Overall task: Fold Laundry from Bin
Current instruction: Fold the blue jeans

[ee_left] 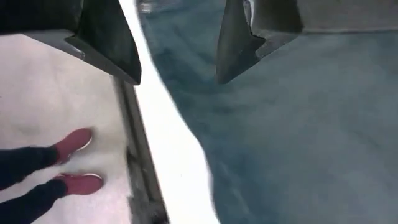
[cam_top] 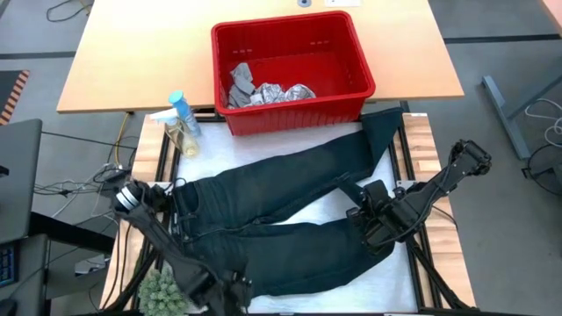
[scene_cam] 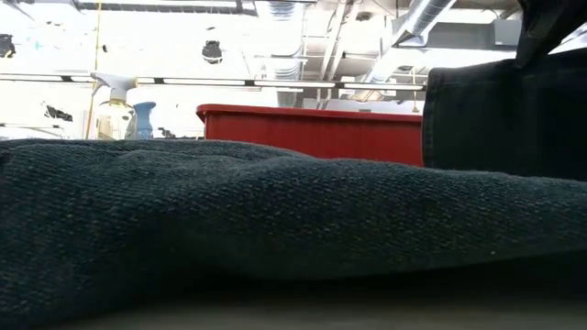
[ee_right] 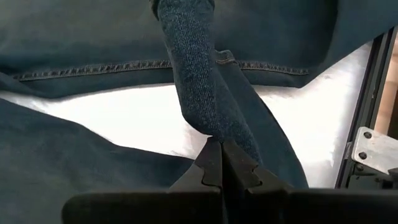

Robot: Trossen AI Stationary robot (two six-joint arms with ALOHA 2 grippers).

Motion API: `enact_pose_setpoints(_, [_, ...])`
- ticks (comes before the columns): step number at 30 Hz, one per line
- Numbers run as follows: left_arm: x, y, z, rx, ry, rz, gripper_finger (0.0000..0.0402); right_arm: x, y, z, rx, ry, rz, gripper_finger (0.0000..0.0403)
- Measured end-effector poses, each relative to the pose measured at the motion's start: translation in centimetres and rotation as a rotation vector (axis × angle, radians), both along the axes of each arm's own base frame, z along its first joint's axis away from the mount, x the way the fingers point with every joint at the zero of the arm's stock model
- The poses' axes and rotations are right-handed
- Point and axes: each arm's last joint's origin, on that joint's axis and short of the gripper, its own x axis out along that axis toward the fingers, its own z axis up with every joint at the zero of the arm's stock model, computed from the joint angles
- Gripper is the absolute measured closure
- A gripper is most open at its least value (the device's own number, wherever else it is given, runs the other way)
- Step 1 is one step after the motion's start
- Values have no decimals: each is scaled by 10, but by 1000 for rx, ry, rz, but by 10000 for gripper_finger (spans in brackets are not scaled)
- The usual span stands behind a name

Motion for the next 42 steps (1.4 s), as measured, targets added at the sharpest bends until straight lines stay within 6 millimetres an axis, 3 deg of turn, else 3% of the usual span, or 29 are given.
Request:
enact_pose_setpoints(5, [-15, -22, -18, 12, 41, 59, 205, 0, 0, 0, -1, 1, 2, 384])
enact_pose_setpoints(13, [-39, -40, -21, 47, -41, 123, 233, 2, -3, 0, -1, -3, -17, 384])
enact_pose_setpoints(19, [-50, -56, -43, 71, 24, 100, 236, 3, -4, 0, -1, -4, -24, 384])
enact_pose_setpoints(27, [-52, -48, -54, 181, 54, 147, 236, 2, -4, 0, -1, -4, -23, 380])
enact_pose_setpoints(42, [-53, -49, -67, 202, 29, 109, 236, 2, -4, 0, -3, 0, -17, 379])
